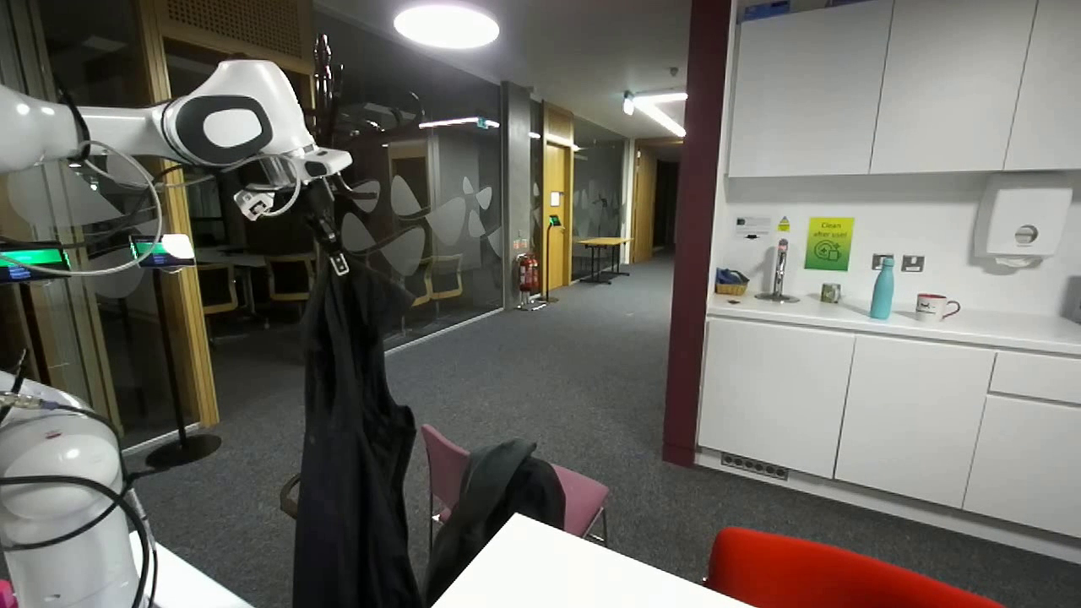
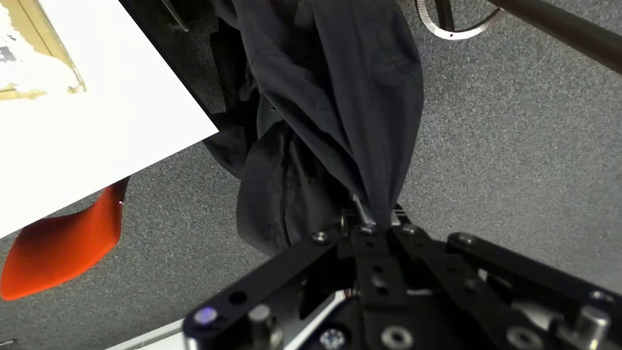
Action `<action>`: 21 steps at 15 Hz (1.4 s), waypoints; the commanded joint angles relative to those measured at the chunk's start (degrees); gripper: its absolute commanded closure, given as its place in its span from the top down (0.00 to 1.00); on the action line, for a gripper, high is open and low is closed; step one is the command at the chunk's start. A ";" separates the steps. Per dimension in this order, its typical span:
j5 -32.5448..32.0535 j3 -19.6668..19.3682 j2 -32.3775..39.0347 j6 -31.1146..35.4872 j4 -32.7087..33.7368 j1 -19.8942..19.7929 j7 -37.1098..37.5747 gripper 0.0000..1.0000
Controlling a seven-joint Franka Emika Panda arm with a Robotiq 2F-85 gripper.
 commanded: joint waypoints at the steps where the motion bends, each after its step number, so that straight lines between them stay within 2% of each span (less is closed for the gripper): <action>1: -1.43 -2.55 4.59 0.61 5.24 -1.15 -5.20 0.00; 7: -1.47 -6.21 12.76 0.04 11.83 -0.39 -12.55 0.00; 15: -0.53 -6.54 24.01 -0.24 21.36 0.34 -17.10 0.00; 21: 0.44 -7.73 31.14 0.64 25.03 -0.67 -17.82 0.00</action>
